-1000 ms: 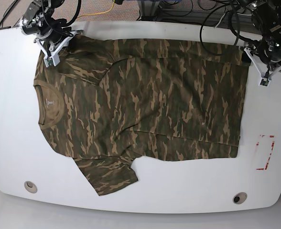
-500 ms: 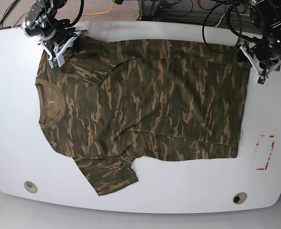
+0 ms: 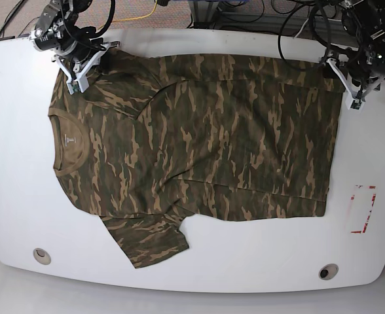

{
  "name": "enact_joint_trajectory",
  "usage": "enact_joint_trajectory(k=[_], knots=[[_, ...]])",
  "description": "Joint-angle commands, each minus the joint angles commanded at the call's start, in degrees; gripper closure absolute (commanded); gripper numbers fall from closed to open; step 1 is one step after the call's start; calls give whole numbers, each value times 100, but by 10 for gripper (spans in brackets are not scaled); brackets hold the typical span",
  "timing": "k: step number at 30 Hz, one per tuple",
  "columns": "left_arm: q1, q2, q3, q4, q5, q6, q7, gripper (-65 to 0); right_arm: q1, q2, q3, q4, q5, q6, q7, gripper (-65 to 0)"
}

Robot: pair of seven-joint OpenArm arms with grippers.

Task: Layout the t-shirt on the table in an organized manner, then fold the t-shirt properly
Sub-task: 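Hold the shirt hem corners with both grippers, keeping it taut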

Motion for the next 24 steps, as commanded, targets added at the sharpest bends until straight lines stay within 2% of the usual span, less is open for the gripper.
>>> enact_joint_trajectory(k=[12,16,20,24], knots=[[0,18,9,9,-35,0,0,-475,-18,0,0,0,0,0,0,-27],[-9,18,53,9,-35,0,0,-418,-18,0,0,0,0,0,0,-27],[-18,0,316,9,-44,0,0,-333,-18,0,0,0,0,0,0,-27],[-26,0,448,9,-44,0,0,-328,-18,0,9,0,0,0,0,-27]])
